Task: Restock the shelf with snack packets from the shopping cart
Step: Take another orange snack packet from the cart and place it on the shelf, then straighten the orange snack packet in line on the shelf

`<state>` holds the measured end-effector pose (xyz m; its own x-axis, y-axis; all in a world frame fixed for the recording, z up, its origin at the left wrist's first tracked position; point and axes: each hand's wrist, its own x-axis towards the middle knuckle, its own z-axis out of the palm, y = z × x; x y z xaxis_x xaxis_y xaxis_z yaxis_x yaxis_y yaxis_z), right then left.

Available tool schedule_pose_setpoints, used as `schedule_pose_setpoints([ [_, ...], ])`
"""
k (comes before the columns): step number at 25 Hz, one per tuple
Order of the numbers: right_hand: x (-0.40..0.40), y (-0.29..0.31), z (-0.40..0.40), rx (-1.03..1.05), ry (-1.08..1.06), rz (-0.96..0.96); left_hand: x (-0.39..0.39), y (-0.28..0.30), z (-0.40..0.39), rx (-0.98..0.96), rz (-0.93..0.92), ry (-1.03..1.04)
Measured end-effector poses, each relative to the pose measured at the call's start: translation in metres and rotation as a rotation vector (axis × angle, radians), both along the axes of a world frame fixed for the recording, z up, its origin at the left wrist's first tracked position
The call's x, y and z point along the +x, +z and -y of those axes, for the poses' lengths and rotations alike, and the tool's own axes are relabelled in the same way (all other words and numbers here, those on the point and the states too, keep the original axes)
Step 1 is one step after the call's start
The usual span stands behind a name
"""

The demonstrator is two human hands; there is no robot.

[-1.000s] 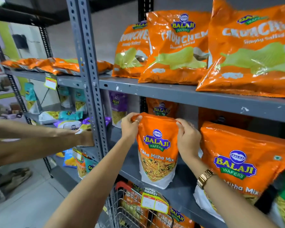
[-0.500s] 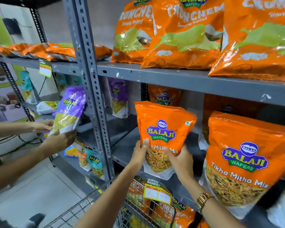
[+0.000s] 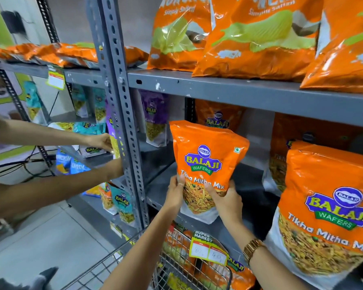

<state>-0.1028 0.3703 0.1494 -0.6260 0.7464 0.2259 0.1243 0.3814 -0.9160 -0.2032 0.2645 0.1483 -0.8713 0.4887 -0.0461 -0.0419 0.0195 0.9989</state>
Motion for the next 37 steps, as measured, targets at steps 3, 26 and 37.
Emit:
schedule_pose_setpoints([
  [3,-0.025,-0.001,-0.001,0.000,0.011,0.026,-0.021,-0.001,0.004,0.050,-0.006,0.020],
  [26,0.025,-0.006,0.011,0.109,-0.216,-0.270,-0.003,-0.013,0.013,-0.291,-0.333,0.316],
  [37,0.177,0.031,-0.023,0.561,-0.472,-0.312,0.113,0.026,-0.050,-0.136,-0.411,-0.034],
])
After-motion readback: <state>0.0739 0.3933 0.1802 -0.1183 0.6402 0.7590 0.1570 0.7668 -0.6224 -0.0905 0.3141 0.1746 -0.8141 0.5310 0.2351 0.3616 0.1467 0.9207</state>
